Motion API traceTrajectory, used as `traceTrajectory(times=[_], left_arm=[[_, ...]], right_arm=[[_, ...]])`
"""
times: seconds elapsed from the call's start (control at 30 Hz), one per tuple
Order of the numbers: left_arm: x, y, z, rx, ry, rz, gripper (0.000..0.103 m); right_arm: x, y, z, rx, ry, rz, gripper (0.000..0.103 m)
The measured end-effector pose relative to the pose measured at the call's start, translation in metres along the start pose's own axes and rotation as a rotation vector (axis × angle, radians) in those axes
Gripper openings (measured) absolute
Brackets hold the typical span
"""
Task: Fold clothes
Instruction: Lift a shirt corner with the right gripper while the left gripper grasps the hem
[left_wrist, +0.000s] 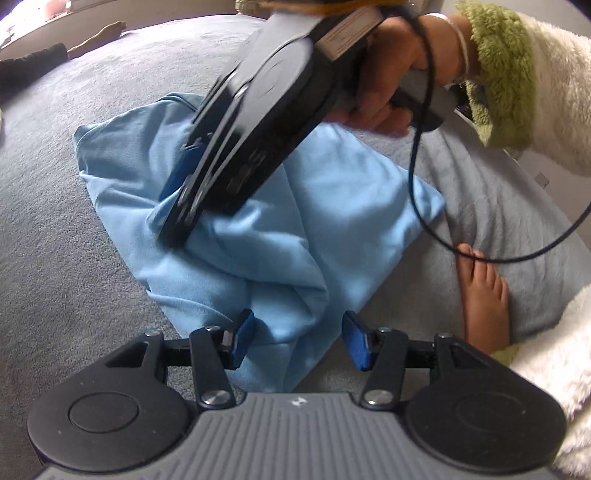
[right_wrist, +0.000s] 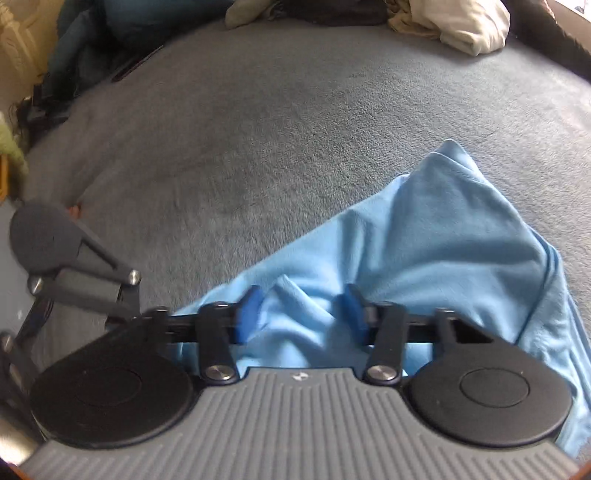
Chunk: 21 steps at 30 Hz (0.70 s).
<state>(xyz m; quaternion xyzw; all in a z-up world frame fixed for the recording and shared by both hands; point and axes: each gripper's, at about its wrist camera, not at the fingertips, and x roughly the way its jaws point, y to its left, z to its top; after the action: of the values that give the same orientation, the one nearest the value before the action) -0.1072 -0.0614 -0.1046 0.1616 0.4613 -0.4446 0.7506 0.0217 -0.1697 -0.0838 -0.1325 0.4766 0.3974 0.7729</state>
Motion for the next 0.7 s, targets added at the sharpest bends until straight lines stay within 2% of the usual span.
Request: traceTrajectory(times=[0.1, 0.27, 0.43, 0.53, 0.6, 0.7], left_arm=[[-0.001, 0.003, -0.002, -0.009, -0.003, -0.012, 0.054], [0.001, 0.004, 0.002, -0.016, -0.018, -0.031, 0.055], [0.006, -0.006, 0.001, 0.023, -0.018, -0.033, 0.056], [0.008, -0.010, 0.001, 0.035, -0.012, -0.033, 0.058], [0.008, -0.012, 0.001, 0.039, -0.007, -0.027, 0.058], [0.008, -0.013, 0.002, 0.040, -0.003, -0.016, 0.058]], right_arm=[[-0.021, 0.000, -0.014, 0.023, -0.023, 0.011, 0.010], [-0.060, 0.006, -0.050, 0.067, -0.060, -0.055, 0.008], [-0.108, 0.019, -0.110, 0.200, -0.191, -0.130, 0.009], [-0.118, 0.017, -0.153, 0.389, -0.233, -0.175, 0.014], [-0.125, 0.014, -0.182, 0.536, -0.267, -0.199, 0.025], [-0.137, 0.013, -0.219, 0.767, -0.371, -0.195, 0.032]])
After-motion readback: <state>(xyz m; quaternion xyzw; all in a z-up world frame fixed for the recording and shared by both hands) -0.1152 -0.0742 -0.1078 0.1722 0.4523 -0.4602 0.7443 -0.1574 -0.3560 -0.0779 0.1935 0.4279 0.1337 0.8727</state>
